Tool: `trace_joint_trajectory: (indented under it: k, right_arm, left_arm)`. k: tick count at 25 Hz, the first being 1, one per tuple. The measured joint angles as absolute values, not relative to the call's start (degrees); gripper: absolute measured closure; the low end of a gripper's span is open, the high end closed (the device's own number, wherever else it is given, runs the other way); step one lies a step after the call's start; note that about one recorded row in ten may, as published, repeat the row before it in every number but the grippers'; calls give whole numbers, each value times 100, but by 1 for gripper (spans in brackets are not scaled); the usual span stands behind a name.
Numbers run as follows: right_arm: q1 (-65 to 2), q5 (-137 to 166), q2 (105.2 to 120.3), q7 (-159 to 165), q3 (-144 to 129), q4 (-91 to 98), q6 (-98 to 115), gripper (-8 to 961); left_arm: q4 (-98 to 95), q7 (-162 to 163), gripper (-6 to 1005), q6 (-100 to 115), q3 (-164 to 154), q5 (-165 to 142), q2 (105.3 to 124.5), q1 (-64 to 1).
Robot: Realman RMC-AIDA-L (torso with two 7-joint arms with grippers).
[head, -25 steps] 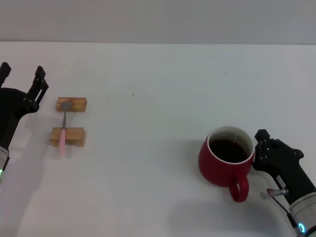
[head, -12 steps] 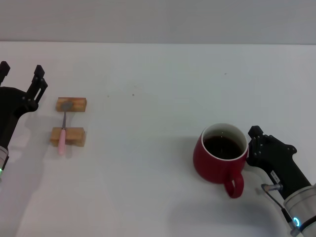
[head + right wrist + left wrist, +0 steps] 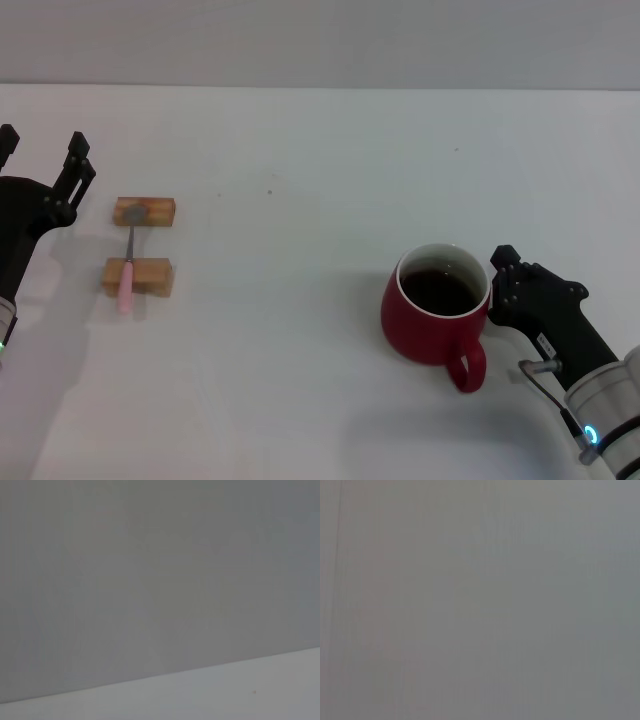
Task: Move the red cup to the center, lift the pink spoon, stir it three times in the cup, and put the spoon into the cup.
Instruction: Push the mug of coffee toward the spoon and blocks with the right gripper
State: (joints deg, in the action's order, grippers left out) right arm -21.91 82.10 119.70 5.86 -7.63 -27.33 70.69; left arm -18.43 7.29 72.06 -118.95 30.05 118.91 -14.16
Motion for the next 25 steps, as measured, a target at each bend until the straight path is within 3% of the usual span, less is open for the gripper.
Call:
trace_joint_trajectory:
  k: [25]
  right_arm:
    - [-2234,8424,11965,589,-676,-2668,7004,954]
  left_arm:
    - [-1839,729,217,7216,-11874,3015,11891,-1414]
